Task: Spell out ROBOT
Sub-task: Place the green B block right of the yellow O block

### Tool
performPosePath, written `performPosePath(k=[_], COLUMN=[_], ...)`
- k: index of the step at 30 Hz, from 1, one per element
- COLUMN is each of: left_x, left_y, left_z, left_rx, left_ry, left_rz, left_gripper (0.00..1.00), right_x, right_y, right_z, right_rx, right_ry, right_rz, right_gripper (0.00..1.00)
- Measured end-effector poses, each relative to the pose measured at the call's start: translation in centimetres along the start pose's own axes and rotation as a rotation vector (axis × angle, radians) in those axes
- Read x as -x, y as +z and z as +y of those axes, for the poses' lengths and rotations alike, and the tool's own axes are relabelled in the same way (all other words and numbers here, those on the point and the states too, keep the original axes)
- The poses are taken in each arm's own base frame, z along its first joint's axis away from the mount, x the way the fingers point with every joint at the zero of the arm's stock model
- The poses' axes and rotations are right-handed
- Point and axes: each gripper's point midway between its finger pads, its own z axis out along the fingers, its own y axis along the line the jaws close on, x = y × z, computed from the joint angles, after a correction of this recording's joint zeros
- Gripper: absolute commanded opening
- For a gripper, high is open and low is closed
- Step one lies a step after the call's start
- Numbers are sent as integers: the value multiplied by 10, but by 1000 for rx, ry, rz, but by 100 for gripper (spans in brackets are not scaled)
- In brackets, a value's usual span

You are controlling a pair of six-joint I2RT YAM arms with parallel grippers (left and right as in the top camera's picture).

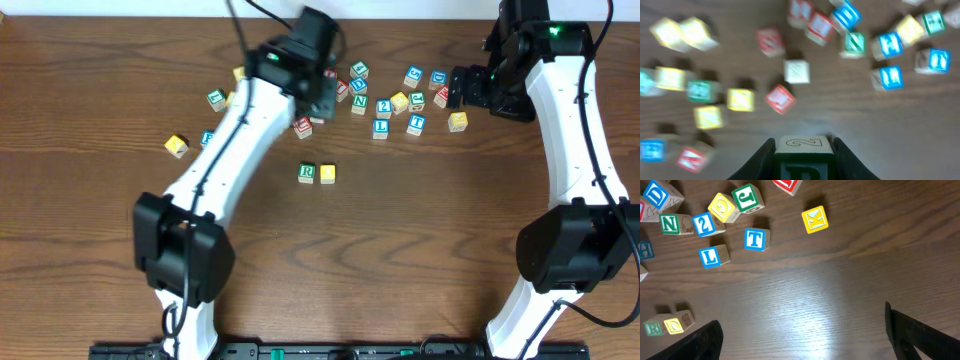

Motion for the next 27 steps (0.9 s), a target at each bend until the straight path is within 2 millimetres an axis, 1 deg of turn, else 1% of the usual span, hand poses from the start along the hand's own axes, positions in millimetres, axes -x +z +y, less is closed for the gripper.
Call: performPosePath(k=[3, 5, 10, 12, 16, 21, 27], left_x=[-17, -33, -66, -74, -83, -96, -106], left_y=[12, 21, 41, 50, 65, 82, 101], left_z=[-24, -42, -72, -80, -85, -71, -65], left_rx=[-16, -26, -41, -50, -56, 8, 50], left_ry=[10, 17, 22, 25, 20, -32, -53], left_rz=[29, 57, 97, 95, 82, 83, 112], left_gripper=[31, 31, 31, 31, 31, 31, 31], right_x=[0, 0, 0, 0, -1, -1, -2], right_y=[0, 0, 0, 0, 0, 0, 0], right_z=[0, 0, 0, 0, 0, 0, 0], right_rx=[0, 0, 0, 0, -1, -1, -2], right_ry=[0, 0, 0, 0, 0, 0, 0], right_rz=[0, 0, 1, 2, 3, 4, 7], right_gripper=[99, 99, 99, 99, 99, 99, 99])
